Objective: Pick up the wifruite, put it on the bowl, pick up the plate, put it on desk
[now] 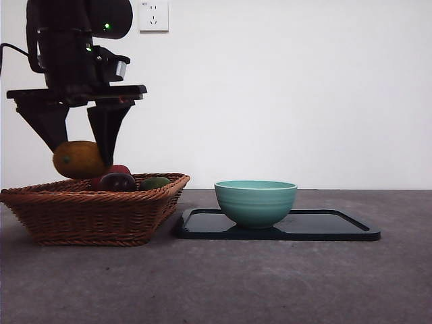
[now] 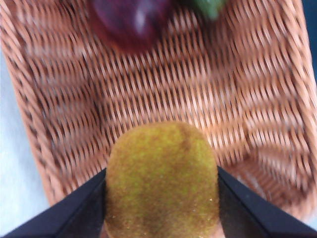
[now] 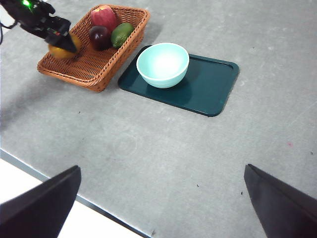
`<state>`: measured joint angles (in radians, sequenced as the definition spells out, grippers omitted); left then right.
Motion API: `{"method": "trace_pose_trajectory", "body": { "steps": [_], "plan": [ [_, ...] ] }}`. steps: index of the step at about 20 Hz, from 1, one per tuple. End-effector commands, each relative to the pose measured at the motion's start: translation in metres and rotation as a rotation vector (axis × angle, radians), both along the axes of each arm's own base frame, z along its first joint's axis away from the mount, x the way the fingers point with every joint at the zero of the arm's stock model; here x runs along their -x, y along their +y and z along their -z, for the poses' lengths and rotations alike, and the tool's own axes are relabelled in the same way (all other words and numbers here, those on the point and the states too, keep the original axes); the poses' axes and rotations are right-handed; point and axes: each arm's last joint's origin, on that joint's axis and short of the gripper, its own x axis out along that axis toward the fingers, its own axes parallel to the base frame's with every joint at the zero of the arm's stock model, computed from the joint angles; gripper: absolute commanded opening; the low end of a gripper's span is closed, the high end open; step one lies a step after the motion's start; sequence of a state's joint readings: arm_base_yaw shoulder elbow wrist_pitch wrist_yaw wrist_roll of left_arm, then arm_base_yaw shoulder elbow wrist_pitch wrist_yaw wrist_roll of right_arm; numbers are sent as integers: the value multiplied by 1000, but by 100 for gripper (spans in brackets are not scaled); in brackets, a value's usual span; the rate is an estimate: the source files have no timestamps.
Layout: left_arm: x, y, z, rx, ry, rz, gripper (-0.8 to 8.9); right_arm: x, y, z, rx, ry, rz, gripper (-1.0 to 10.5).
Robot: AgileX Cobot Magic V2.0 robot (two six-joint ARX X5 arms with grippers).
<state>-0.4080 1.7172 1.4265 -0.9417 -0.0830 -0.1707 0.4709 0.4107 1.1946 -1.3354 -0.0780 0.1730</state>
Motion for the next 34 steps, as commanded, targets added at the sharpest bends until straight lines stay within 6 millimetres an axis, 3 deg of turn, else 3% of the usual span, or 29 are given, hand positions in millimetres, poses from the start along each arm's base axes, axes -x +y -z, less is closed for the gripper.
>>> {"method": "trace_pose_trajectory", "body": {
  "steps": [1, 10, 18, 22, 25, 29, 31, 34],
  "plan": [
    [-11, -4, 11, 0, -4, -7, 244, 3, -2, 0, 3, 30, 0, 570],
    [-31, -15, 54, -19, 49, 2, 244, 3, -1, 0, -5, 36, 4, 570],
    [-32, -16, 58, -23, 67, 4, 259, 3, -1, 0, -5, 36, 4, 570],
    [-32, -16, 56, -29, 71, 17, 515, 3, -1, 0, -5, 36, 4, 570],
    [-33, -16, 42, -36, 73, 34, 535, 3, -1, 0, -6, 36, 4, 570],
    [-25, -13, -1, -41, 69, 54, 531, 3, -1, 0, -9, 37, 7, 570],
    [-8, -8, -29, -28, 36, 61, 531, 3, -1, 0, -10, 37, 8, 570],
    [38, 7, -82, -3, -37, 89, 531, 2, -1, -1, -15, 25, 11, 570]
  ]
}}
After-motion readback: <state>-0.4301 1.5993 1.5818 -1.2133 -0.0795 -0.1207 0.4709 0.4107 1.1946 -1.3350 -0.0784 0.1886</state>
